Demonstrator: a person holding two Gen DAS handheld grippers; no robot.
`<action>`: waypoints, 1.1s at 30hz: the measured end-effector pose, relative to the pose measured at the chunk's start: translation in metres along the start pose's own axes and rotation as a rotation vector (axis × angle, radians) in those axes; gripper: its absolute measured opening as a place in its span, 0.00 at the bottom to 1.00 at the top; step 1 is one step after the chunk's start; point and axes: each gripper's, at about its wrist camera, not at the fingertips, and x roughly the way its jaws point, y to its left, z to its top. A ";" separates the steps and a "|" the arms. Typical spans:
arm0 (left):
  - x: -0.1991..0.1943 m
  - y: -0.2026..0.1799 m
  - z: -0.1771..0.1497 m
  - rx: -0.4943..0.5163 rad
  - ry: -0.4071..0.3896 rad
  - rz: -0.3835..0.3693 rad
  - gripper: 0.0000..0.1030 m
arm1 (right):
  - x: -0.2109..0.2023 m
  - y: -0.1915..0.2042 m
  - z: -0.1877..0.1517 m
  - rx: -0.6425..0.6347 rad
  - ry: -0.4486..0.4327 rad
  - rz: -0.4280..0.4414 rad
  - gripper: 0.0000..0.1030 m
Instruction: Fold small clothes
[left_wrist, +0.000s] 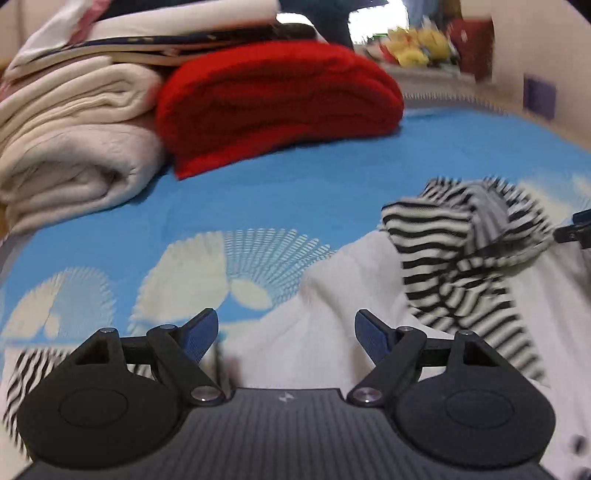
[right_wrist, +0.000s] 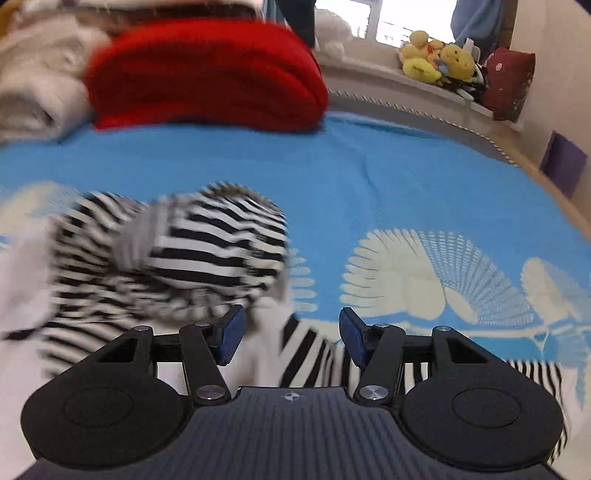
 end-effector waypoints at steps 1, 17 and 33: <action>0.013 -0.004 -0.002 0.011 0.011 -0.021 0.75 | 0.012 0.001 -0.002 -0.019 0.034 0.035 0.44; 0.076 0.070 -0.024 -0.258 0.008 0.110 0.18 | 0.029 -0.091 -0.028 0.300 -0.155 0.002 0.25; -0.033 0.120 -0.104 -0.436 0.060 0.231 0.81 | -0.033 -0.305 -0.165 0.926 -0.089 -0.324 0.71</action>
